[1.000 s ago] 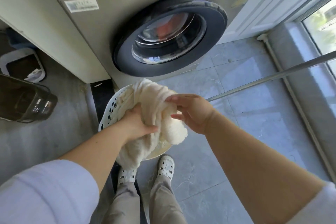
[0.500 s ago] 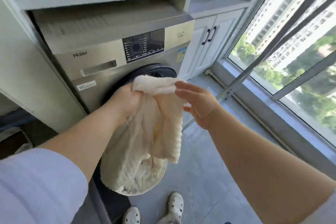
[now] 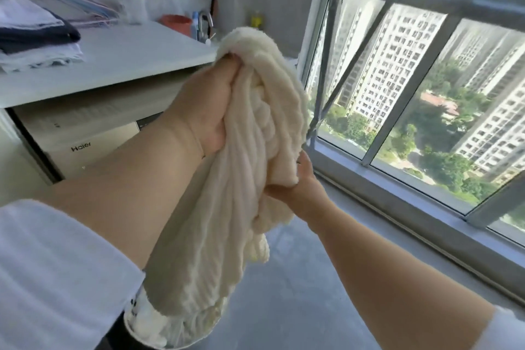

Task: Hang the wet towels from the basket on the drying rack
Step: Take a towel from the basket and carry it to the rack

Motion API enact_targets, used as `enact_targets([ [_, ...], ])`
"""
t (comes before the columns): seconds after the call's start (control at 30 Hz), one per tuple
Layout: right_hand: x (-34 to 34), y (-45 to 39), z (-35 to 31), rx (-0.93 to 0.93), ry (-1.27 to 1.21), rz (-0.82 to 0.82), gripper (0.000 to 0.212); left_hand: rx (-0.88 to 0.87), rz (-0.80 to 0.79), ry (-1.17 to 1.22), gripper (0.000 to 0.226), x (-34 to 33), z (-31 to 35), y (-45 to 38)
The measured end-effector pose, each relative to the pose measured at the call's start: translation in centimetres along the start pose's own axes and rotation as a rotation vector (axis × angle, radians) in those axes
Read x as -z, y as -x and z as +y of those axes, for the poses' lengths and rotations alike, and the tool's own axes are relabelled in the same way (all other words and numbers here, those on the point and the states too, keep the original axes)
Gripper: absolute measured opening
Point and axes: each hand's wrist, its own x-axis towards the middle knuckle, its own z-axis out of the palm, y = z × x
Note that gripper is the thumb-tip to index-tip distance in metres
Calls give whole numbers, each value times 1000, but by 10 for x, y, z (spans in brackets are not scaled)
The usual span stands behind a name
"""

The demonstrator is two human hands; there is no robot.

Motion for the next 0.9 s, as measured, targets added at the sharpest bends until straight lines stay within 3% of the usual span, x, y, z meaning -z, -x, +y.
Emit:
enact_targets([
  [0.1,45,31,13,-66,55,45,48,-6,-85,-37,49,-58,-3,18],
  [0.2,90,62,24,-115,-133,132,8,-37,-67,-210,29,-102,-11,36],
  [0.27,119,83,25,-83,-213,223,20,-91,-94,-385,20,-125,-20,49],
  [0.33,146,102,19,-19,-331,311,23,-158,-186,-583,24,-144,-29,62],
  [0.47,176,121,-15,117,-558,317,25,-122,-293,-1039,53,-156,-39,76],
  [0.57,182,127,-48,231,-475,224,17,-78,-327,-1290,41,-167,-39,86],
  [0.67,168,133,-83,276,-278,163,14,-165,-360,-1239,16,-164,-30,88],
  [0.73,158,130,-101,360,-339,88,5,-242,-328,-1097,11,-154,-18,84],
  [0.8,148,122,-116,432,-440,-26,33,-264,-216,-876,13,-139,-1,79],
  [0.9,129,102,-123,422,-328,-78,91,-244,-61,-594,11,-121,20,67],
])
